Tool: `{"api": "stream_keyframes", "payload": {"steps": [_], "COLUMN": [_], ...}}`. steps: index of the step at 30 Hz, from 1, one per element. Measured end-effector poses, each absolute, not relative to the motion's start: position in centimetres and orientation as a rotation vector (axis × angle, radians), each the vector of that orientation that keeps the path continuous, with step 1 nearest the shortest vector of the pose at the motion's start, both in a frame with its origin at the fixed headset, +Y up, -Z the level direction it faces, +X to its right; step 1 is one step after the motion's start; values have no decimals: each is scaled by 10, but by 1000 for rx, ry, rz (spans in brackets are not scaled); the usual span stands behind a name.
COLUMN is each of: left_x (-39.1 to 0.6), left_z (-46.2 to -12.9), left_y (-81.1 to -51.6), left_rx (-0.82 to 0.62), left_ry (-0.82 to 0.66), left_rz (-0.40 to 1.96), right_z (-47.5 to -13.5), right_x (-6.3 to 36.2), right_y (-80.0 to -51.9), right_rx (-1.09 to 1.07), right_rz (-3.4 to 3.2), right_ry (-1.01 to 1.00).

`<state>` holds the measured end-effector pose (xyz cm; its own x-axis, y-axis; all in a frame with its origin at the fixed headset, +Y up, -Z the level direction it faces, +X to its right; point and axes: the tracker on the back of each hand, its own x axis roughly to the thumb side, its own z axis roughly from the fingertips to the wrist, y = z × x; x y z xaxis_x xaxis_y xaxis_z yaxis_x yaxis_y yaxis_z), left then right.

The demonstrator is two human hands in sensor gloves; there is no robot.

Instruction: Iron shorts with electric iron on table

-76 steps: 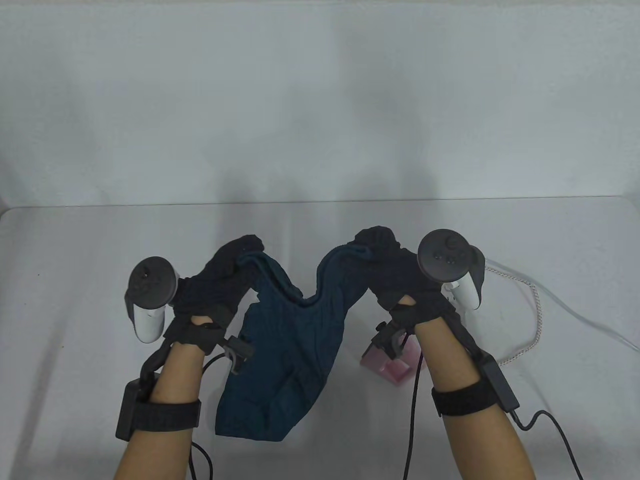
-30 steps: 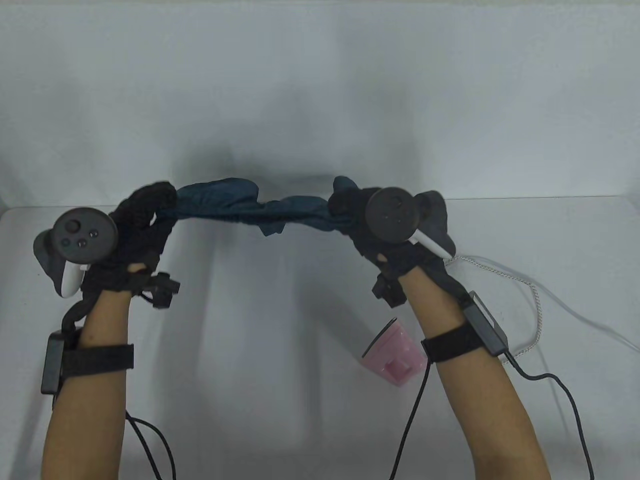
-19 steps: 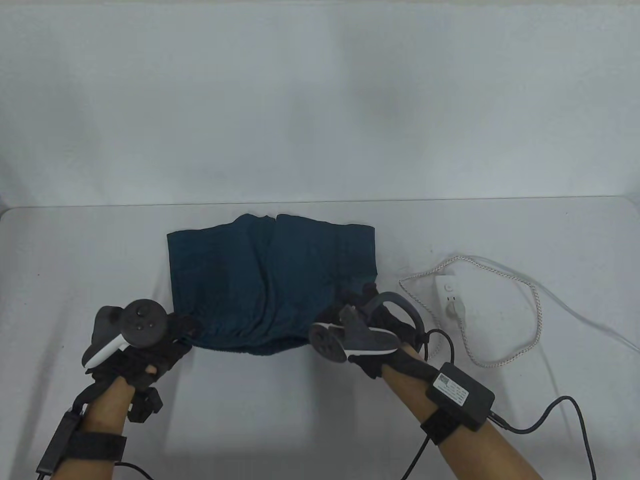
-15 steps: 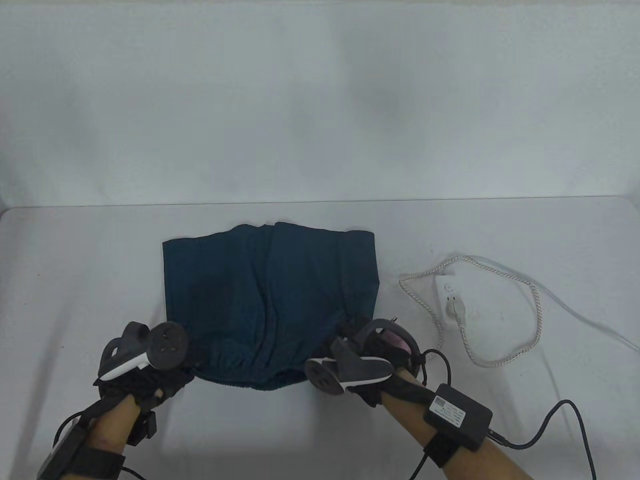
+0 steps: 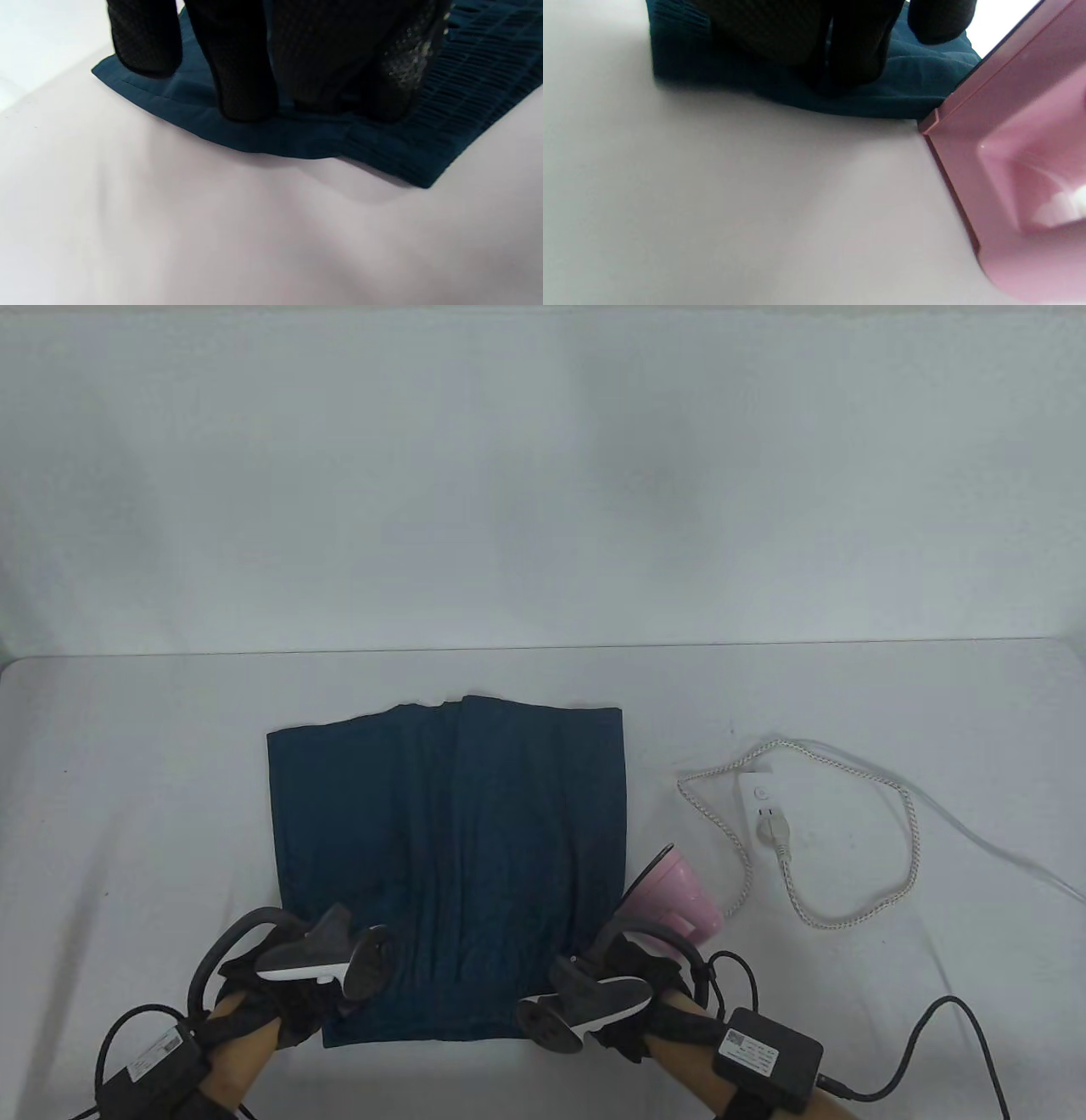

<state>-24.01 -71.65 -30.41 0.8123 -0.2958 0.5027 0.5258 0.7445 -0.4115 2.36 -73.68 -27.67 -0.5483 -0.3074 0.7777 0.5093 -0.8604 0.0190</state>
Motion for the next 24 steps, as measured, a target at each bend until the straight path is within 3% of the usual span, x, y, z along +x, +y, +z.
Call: {"api": "stream_keyframes", "payload": {"steps": [4,10,16,24], "left_x": [-236,-194,-140,-119], "left_z": [-310,-318,-320,-320], "left_y": [-699,-682,-707,-757], "left_rx": [-517,-377,-307,-441], "left_ry": [-413,-480,-583,-625], "left_rz": [-382,-223,-74,-57], "right_z": [-277,-279,-276,-283], "right_x": [24,26,34,76], "right_y": [-735,-726,-696,-641], "right_rx": [-1138,-1137,-1163,-1205], "right_rz": [-2401,-2450,-2609,-3028], "right_ry": [-368,-396,-332,-64]}}
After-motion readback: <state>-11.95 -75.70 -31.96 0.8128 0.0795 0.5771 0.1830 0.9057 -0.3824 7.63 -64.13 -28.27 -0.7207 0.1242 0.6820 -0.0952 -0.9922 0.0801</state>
